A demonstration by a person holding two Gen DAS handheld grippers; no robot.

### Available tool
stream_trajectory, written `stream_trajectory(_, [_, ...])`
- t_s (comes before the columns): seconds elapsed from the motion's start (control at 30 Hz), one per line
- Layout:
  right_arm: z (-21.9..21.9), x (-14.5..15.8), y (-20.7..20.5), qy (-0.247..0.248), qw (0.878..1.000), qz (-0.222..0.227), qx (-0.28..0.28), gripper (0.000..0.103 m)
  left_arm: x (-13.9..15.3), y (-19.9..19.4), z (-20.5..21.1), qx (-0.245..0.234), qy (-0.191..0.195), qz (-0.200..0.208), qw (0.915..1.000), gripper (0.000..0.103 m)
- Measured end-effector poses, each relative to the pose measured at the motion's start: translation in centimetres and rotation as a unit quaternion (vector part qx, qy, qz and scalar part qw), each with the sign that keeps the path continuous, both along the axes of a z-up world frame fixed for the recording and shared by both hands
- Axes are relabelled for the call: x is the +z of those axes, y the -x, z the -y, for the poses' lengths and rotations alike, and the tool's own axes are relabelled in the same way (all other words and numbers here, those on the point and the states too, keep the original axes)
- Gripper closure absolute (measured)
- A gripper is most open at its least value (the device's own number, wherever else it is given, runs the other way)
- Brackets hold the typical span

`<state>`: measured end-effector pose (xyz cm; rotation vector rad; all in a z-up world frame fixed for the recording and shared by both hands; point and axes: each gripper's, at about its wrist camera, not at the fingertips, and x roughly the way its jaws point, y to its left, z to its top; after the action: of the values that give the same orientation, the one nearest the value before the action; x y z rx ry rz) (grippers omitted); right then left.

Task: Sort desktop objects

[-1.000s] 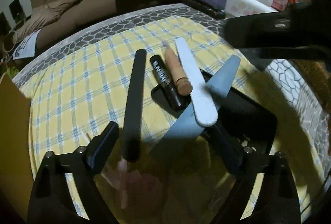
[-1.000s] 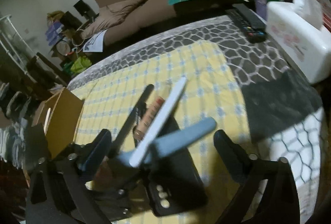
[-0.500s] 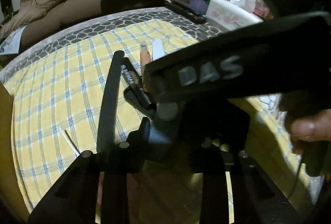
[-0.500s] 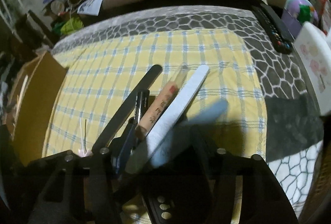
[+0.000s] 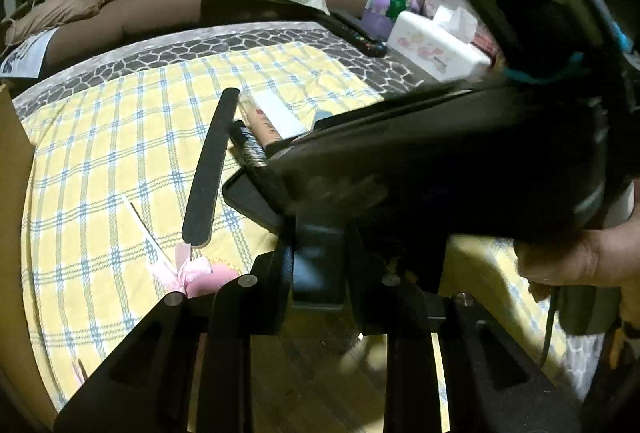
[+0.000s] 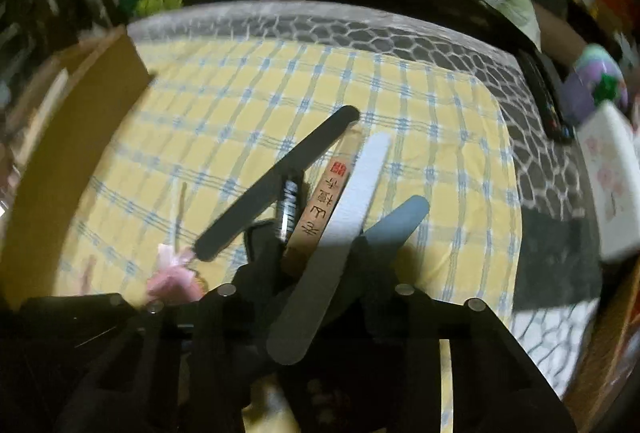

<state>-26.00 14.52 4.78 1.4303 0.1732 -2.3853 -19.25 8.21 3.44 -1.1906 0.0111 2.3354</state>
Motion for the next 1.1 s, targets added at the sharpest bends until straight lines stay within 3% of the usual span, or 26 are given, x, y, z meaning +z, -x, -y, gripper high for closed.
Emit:
stream_trajectory(0.1, [-2.1,1.0,-1.0,0.064,0.998,0.007,-0.027,0.083,0.9,-0.9,0.2,0.004,-0.005,-0.007,1.0,0.08])
stream_trajectory(0.2, [-3.0,1.1,-2.2,0.072,0.996,0.019,-0.042,0.084,1.3,-1.5,0.4,0.004,-0.004,-0.007,1.0,0.08])
stream_trajectory(0.47, [-5.6,-0.1,-3.6,0.106,0.987,0.058,-0.104,0.071,0.3,-3.3,-1.0,-0.014,0.024,-0.004,0.9996,0.08])
stream_trajectory(0.53, [-6.2,-1.0,-3.4,0.156,0.978,0.087,-0.109,0.06,-0.2,-3.2,-1.5,-0.018,0.035,-0.004,0.9992,0.08])
stream_trajectory(0.63, [-6.9,-2.3,-3.1,0.218,0.961,0.11,-0.129,0.055,-0.8,-2.8,-1.8,-0.022,0.04,0.0,0.999,0.08])
stream_trajectory(0.7, [-6.8,-3.4,-2.8,0.223,0.958,0.122,-0.132,0.058,-1.0,-2.5,-1.6,-0.019,0.032,0.008,0.9993,0.08])
stream_trajectory(0.73, [-6.9,-3.7,-2.9,0.233,0.956,0.12,-0.133,0.067,-1.1,-2.5,-1.4,-0.017,0.027,0.011,0.9994,0.08])
stream_trajectory(0.77, [-7.1,-3.8,-3.0,0.244,0.953,0.118,-0.136,0.07,-1.0,-2.4,-1.1,-0.013,0.016,0.014,0.9997,0.08])
stream_trajectory(0.87, [-7.9,-4.1,-3.4,0.293,0.938,0.115,-0.149,0.075,-0.2,-2.6,0.0,-0.005,-0.013,0.018,0.9997,0.08])
stream_trajectory(1.1, [-6.5,0.1,-5.4,0.301,0.943,0.075,-0.125,0.075,4.0,-4.7,2.2,0.003,-0.042,-0.003,0.9991,0.08])
